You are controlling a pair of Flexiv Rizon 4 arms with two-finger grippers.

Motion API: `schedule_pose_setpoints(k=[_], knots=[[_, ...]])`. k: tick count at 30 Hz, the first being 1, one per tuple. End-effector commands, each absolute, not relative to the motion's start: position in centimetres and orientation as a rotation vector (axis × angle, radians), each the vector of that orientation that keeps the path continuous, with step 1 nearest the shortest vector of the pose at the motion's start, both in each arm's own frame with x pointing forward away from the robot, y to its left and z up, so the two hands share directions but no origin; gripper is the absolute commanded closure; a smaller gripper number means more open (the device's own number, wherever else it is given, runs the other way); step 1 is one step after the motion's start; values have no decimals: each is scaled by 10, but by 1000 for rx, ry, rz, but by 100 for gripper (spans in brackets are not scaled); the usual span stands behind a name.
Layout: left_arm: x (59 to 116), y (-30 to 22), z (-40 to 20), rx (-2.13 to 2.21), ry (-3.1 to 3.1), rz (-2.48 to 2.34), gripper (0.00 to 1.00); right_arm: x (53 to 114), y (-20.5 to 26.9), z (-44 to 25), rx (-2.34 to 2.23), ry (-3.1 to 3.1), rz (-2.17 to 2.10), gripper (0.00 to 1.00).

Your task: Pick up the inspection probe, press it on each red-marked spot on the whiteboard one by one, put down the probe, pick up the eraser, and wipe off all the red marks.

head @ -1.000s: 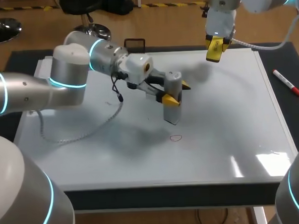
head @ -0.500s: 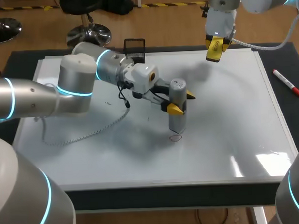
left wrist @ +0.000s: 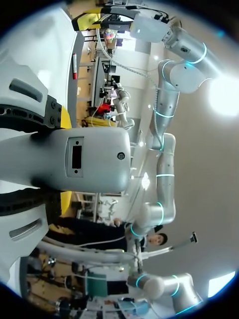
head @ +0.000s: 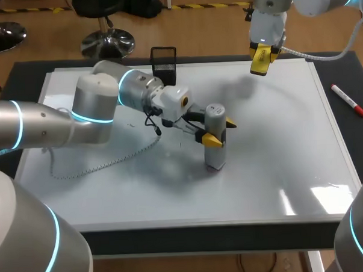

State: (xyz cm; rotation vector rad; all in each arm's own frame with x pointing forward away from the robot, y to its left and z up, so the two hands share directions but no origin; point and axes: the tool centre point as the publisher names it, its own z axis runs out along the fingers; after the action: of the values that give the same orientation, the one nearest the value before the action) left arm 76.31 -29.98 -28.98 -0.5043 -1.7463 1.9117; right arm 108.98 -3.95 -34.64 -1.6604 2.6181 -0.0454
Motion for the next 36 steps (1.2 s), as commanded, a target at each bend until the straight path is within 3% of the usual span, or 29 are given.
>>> schedule_pose_setpoints(k=[1, 36], knots=[[763, -300, -292, -503, -1737, 1905, 100, 1090, -40, -345, -1664, 2618, -51, 100], [759, -297, -297, -485, -1736, 1911, 100, 1090, -40, -345, -1664, 2618, -51, 100]])
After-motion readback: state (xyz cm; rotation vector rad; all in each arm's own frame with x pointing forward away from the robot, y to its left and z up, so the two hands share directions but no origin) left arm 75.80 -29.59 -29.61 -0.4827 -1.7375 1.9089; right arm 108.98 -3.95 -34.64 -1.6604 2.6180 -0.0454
